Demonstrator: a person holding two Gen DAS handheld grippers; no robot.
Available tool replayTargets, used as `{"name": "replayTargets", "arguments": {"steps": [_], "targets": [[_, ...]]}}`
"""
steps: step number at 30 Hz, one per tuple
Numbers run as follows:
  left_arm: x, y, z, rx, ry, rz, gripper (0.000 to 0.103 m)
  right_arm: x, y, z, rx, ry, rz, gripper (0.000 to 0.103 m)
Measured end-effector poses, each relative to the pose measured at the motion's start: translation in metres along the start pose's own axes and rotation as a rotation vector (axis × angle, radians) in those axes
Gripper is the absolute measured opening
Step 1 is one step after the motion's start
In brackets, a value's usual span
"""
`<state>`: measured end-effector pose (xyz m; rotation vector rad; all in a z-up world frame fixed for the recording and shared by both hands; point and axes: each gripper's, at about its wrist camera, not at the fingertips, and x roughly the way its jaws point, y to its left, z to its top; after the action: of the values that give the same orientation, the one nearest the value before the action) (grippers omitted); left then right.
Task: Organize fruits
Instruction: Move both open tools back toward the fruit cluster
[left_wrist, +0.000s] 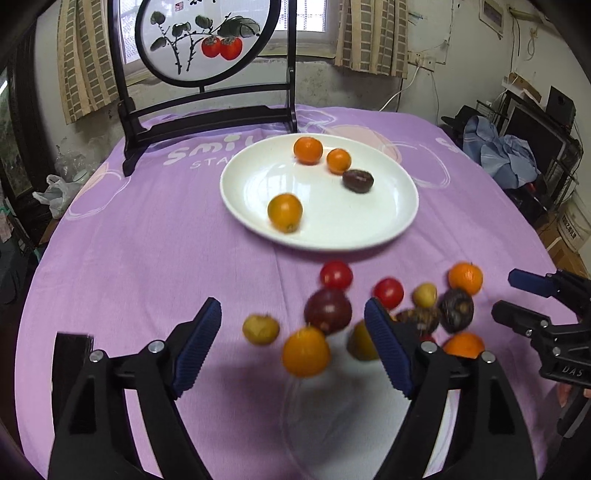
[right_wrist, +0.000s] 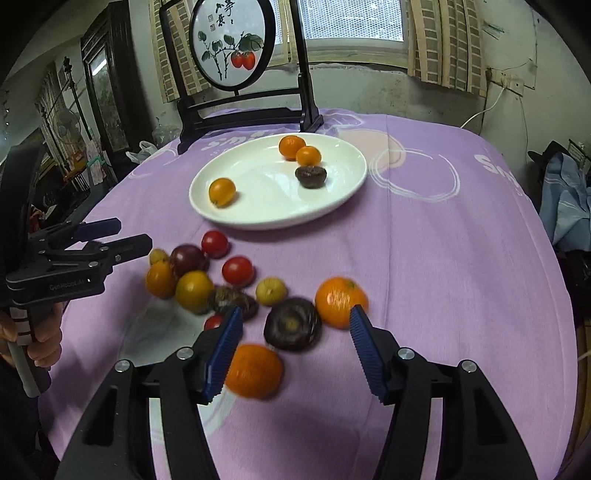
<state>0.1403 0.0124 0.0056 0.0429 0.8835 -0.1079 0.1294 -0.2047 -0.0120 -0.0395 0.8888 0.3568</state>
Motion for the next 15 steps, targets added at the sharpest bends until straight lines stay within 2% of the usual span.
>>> {"name": "replayTargets", "arguments": {"steps": [3,8,15], "targets": [[-0.007,0.001,-0.018,-0.017,0.000,0.002,0.083,-0.004,0.005,-0.013,0.004,0.009,0.004,0.067],[-0.008,-0.002,-0.044,-0.009,0.015,0.000,0.085,-0.005,0.014,-0.033,0.002,0.031,-0.001,0.067],[0.005,-0.001,-0.059,-0.028,0.028,-0.027,0.086,0.008,0.026,-0.048,0.011,0.065,-0.002,0.072]]}}
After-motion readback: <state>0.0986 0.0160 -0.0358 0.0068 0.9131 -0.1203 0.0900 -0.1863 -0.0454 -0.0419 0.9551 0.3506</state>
